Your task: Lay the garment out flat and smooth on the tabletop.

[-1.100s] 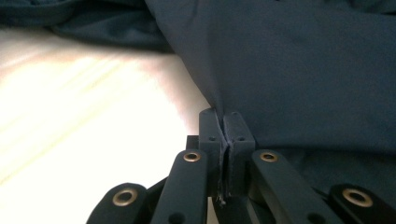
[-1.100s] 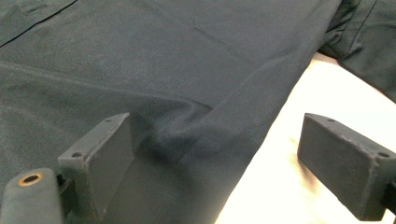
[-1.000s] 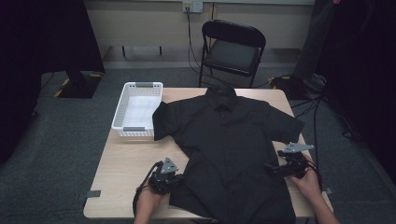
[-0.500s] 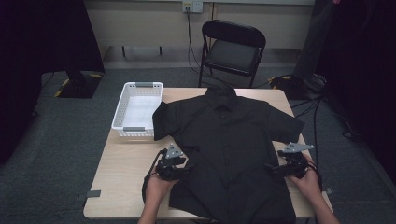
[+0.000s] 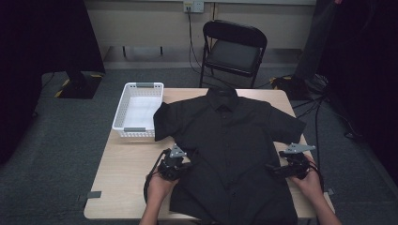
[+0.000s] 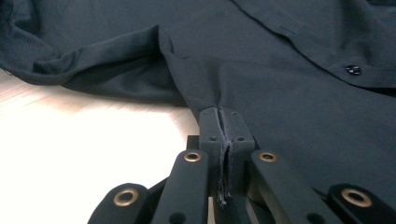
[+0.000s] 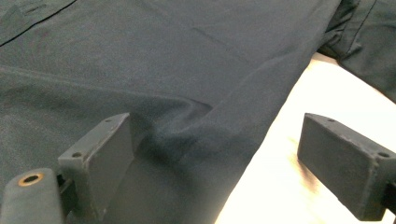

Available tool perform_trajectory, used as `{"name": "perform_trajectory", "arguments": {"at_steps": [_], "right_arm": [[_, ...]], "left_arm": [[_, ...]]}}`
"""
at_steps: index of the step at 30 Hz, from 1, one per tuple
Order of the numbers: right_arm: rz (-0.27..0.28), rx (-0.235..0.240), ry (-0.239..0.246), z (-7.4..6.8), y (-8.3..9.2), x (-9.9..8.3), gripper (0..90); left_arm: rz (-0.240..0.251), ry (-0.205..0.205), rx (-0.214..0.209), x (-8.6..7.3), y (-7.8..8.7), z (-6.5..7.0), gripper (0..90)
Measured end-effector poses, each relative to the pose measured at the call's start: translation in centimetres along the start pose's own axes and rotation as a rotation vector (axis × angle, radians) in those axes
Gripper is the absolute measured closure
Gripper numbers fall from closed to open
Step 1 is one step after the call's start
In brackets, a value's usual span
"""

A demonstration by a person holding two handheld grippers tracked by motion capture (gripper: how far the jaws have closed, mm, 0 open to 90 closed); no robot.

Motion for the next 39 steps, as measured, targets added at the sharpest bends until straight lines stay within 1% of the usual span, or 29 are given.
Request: {"name": "perform_trajectory", "arguments": {"at_steps": [2, 5, 7, 10, 14, 20, 22, 26, 28, 30, 31, 32, 33, 35, 36, 37, 38, 39], "right_arm": [[0.0, 0.0, 0.0, 0.0, 0.0, 0.0, 9.6], [0.0, 0.0, 0.0, 0.0, 0.0, 0.0, 9.7], [0.0, 0.0, 0.0, 0.0, 0.0, 0.0, 9.7], [0.0, 0.0, 0.0, 0.0, 0.0, 0.0, 9.7], [0.0, 0.0, 0.0, 0.0, 0.0, 0.0, 9.7], [0.0, 0.0, 0.0, 0.0, 0.0, 0.0, 9.6], [0.0, 0.0, 0.0, 0.0, 0.0, 0.0, 9.7], [0.0, 0.0, 0.0, 0.0, 0.0, 0.0, 9.6], [0.0, 0.0, 0.0, 0.0, 0.0, 0.0, 9.7], [0.0, 0.0, 0.001, 0.0, 0.0, 0.0, 9.6], [0.0, 0.0, 0.001, 0.0, 0.0, 0.0, 9.6], [0.0, 0.0, 0.001, 0.0, 0.0, 0.0, 9.6], [0.0, 0.0, 0.0, 0.0, 0.0, 0.0, 9.6], [0.0, 0.0, 0.0, 0.0, 0.0, 0.0, 9.6], [0.0, -0.001, 0.0, 0.0, 0.0, 0.0, 9.6], [0.0, -0.001, 0.001, 0.0, 0.0, 0.0, 9.6], [0.0, -0.001, 0.001, 0.0, 0.0, 0.0, 9.7], [0.0, 0.0, 0.0, 0.0, 0.0, 0.0, 9.6]], "left_arm": [[0.008, -0.008, 0.0, -0.4, 0.4, 0.3, 88.2], [0.02, 0.01, -0.007, -1.2, 0.9, 0.6, 88.0], [0.025, 0.015, -0.008, -1.8, 1.3, 0.8, 87.9], [0.03, 0.029, -0.006, -2.5, 1.9, 0.8, 87.9], [0.032, 0.035, -0.009, -3.2, 2.7, 0.9, 87.7], [0.008, 0.022, -0.008, -4.4, 3.5, 1.5, 87.5], [0.005, 0.025, -0.009, -4.9, 3.7, 1.6, 87.3], [-0.017, 0.035, -0.009, -5.6, 3.8, 1.6, 86.1], [-0.016, 0.05, -0.012, -5.9, 3.8, 1.5, 84.0], [-0.006, 0.061, -0.009, -6.0, 3.9, 1.2, 78.2], [0.012, 0.071, -0.001, -5.9, 3.9, 1.0, 72.3], [0.025, 0.081, 0.011, -5.8, 3.9, 0.7, 64.1], [0.034, 0.095, 0.019, -5.6, 4.0, 0.4, 59.2], [0.057, 0.135, 0.032, -5.2, 3.9, -0.5, 54.0], [0.062, 0.166, 0.024, -5.0, 3.8, -0.9, 52.0], [0.073, 0.191, 0.008, -4.7, 3.6, -1.2, 52.1], [0.083, 0.213, -0.005, -4.4, 3.3, -1.4, 52.2], [0.078, 0.226, -0.011, -4.1, 3.0, -1.7, 52.3]]}}
Point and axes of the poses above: each handheld gripper's, and its own axes: y roughly backward along the jaws, x roughly out of its top, z roughly to its right, the point moved 4 cm from there along -y, roughly forward along the jaws, and after that the axes turned 3 degrees about -z, right-handed, at the moved point
